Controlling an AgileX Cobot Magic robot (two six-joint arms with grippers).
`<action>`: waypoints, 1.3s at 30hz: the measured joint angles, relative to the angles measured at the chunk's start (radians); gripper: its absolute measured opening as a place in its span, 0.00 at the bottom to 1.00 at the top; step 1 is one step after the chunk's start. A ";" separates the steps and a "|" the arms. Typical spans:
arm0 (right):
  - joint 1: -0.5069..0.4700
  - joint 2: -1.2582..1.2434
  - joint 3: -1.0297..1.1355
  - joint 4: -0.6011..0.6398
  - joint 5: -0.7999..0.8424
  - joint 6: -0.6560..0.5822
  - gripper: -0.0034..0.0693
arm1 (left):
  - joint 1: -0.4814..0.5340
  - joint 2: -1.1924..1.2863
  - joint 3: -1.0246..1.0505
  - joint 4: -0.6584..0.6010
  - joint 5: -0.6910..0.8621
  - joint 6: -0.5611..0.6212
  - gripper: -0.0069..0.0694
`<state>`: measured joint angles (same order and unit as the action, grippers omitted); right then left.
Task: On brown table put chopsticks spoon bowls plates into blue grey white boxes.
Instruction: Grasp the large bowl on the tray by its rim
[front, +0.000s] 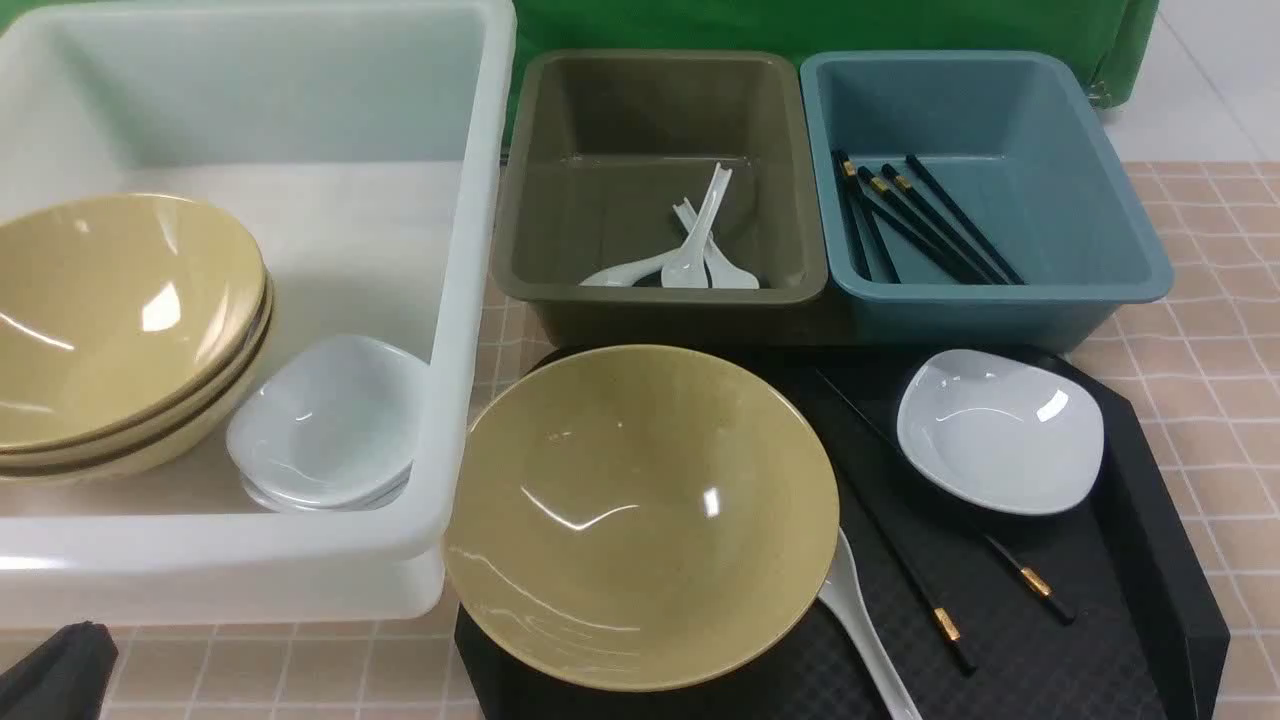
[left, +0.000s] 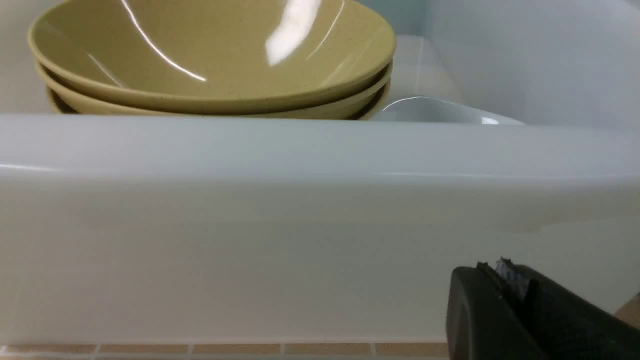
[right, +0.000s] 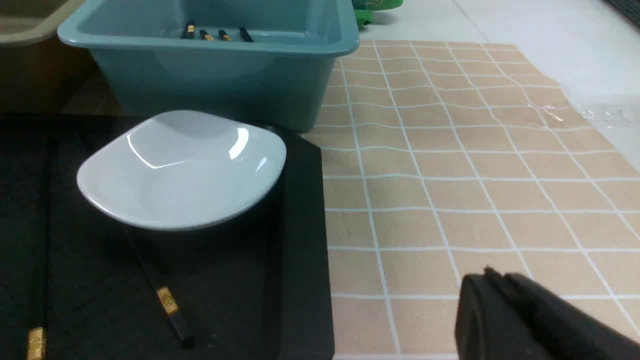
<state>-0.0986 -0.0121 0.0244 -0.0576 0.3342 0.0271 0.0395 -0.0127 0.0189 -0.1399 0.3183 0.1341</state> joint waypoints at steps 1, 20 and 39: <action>0.000 0.000 0.000 0.000 0.000 0.000 0.15 | 0.000 0.000 0.000 0.000 0.000 0.000 0.10; 0.000 0.000 0.000 0.000 0.000 0.000 0.17 | 0.000 0.000 0.000 0.000 0.000 0.000 0.10; 0.000 0.000 0.000 0.000 0.000 -0.001 0.19 | 0.000 0.000 0.000 0.012 -0.002 0.003 0.10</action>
<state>-0.0986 -0.0121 0.0244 -0.0576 0.3342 0.0263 0.0395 -0.0127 0.0189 -0.1283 0.3166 0.1375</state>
